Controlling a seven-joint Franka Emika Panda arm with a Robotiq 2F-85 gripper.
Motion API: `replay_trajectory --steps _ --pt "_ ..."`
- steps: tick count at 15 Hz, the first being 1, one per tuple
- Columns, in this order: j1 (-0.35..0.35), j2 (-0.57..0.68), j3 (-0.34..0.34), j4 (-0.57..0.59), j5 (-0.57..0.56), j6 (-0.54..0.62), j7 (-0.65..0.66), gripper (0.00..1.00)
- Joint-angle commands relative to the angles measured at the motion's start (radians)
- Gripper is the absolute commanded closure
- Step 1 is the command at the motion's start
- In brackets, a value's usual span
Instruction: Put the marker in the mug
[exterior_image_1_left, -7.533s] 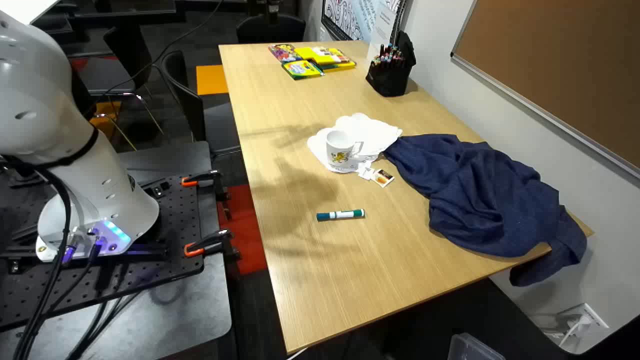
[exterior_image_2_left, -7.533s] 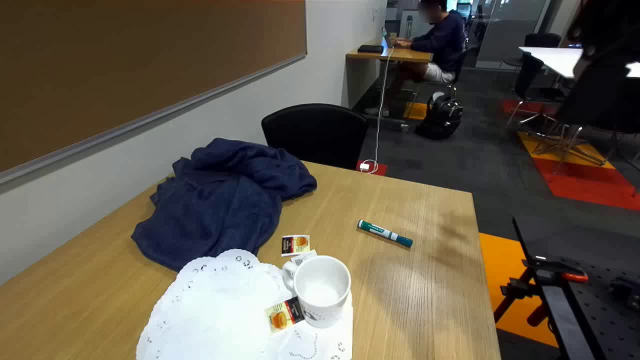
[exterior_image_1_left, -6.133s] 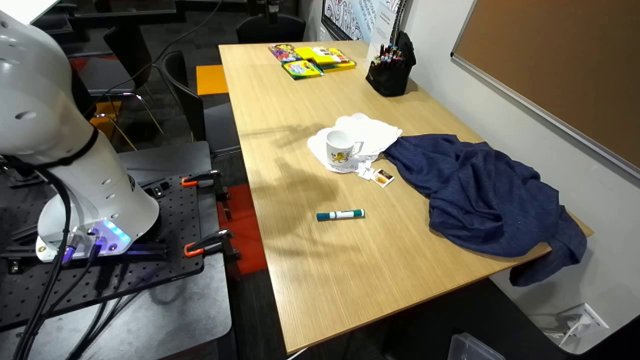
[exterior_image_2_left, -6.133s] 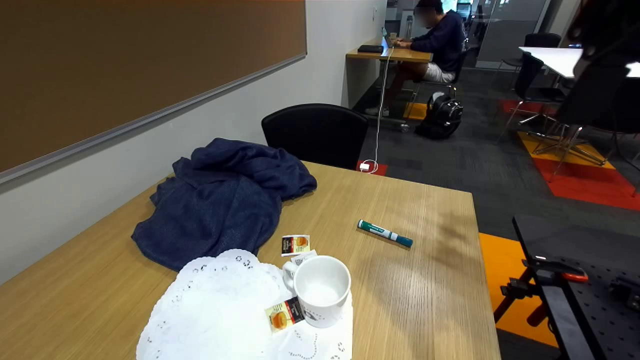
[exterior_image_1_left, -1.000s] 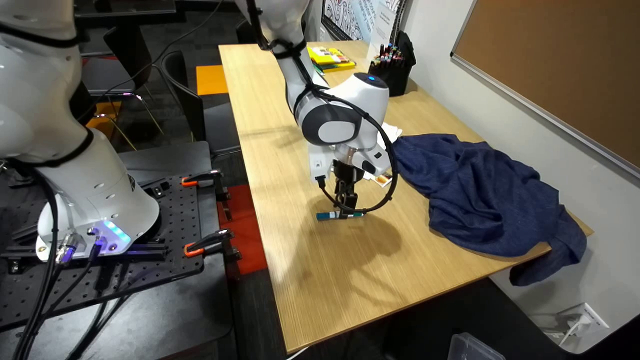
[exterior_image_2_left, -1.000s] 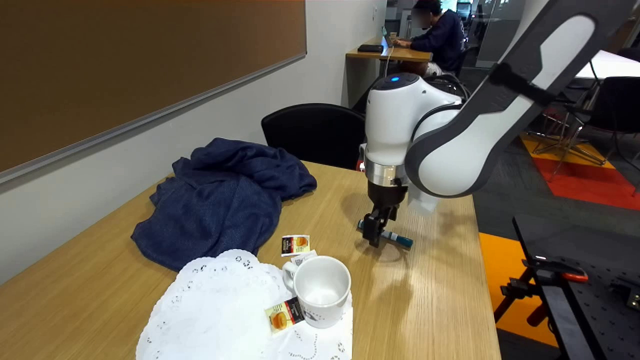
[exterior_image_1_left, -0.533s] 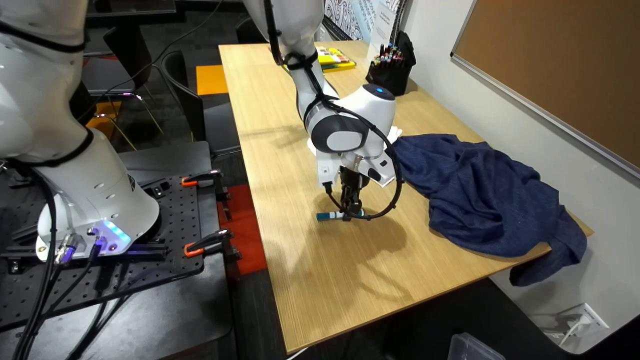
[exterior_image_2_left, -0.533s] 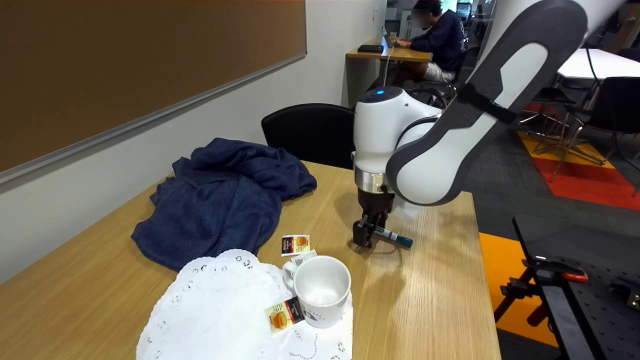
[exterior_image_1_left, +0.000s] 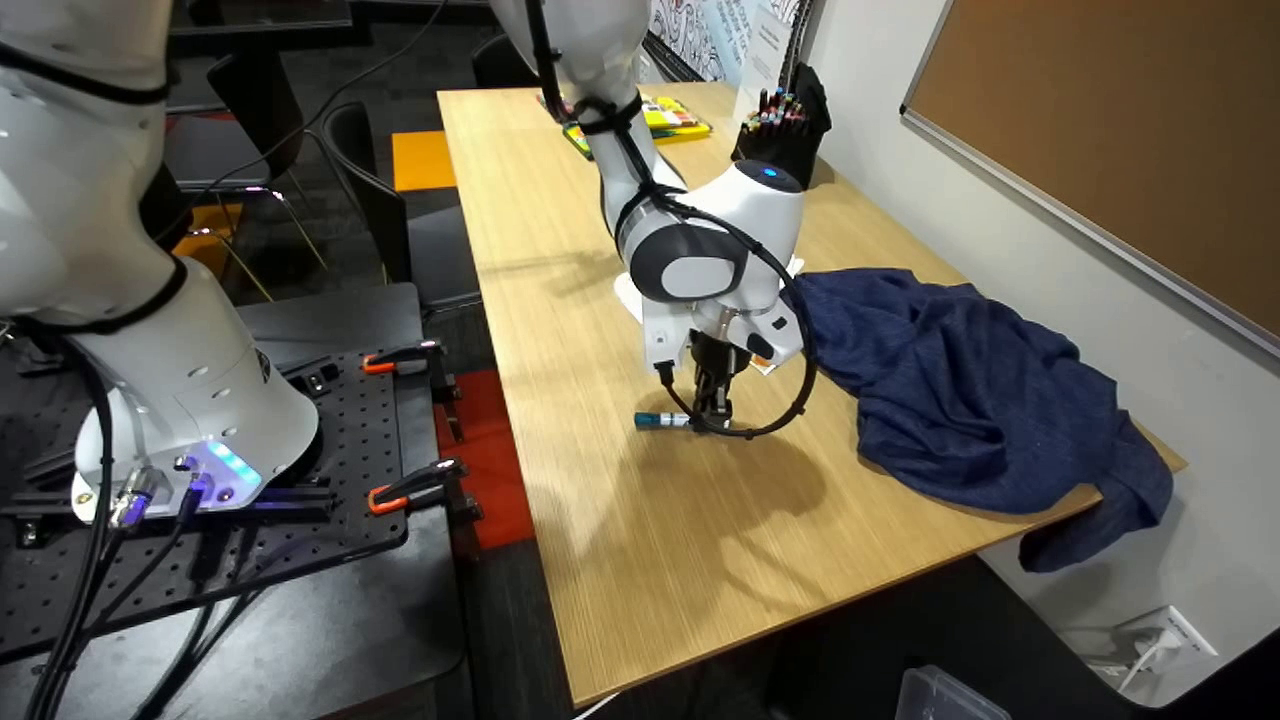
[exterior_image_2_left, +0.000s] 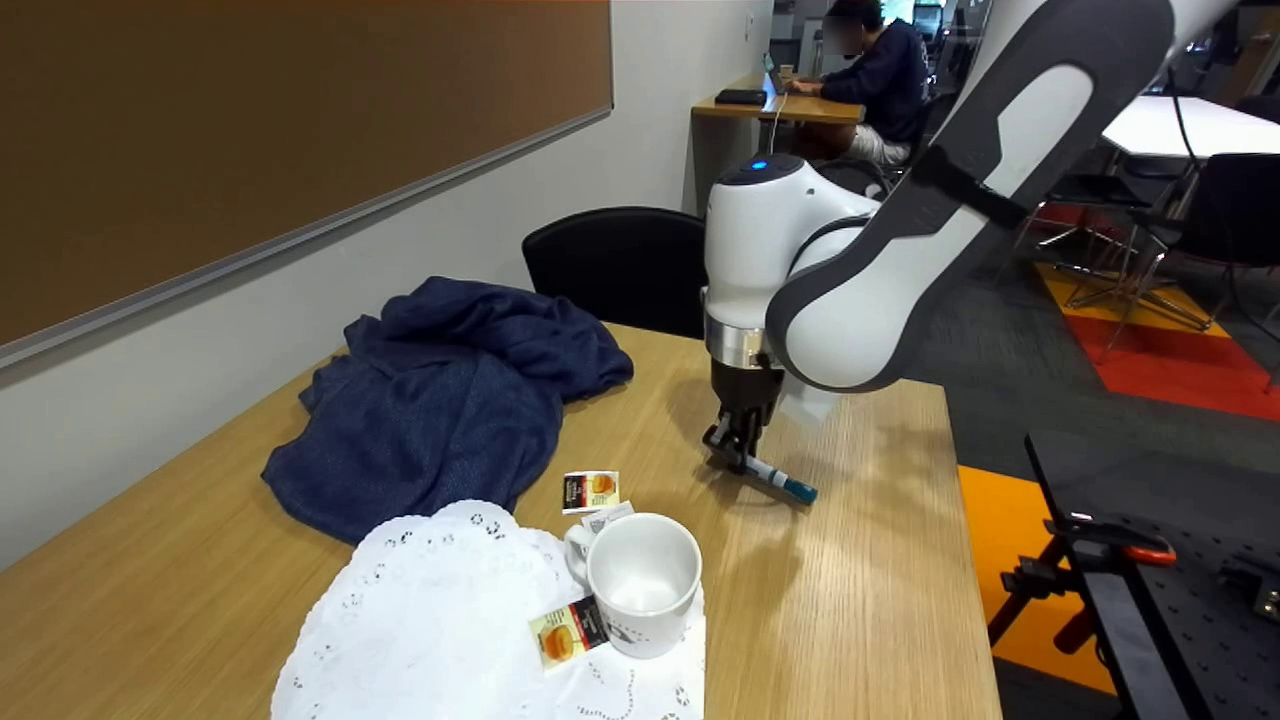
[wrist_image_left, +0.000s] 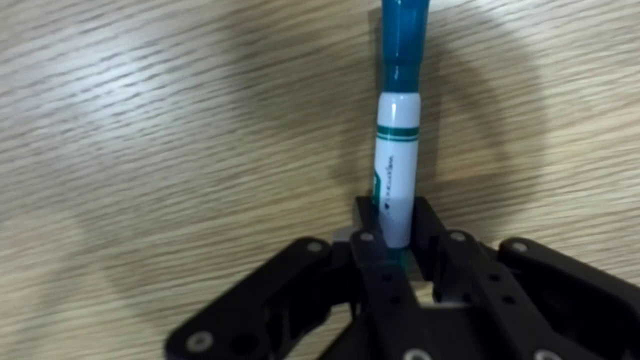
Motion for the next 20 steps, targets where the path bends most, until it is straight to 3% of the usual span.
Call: replay_trajectory --steps 1,5,12,20 --pt "0.009 -0.063 -0.022 -0.026 0.008 -0.062 -0.006 0.95" --pt "0.015 -0.127 -0.043 -0.041 -0.014 -0.112 -0.003 0.95" --pt "-0.008 -0.279 -0.019 -0.078 -0.02 -0.183 -0.089 0.95" --pt "0.002 -0.467 0.008 -0.116 -0.047 -0.36 -0.135 0.95"
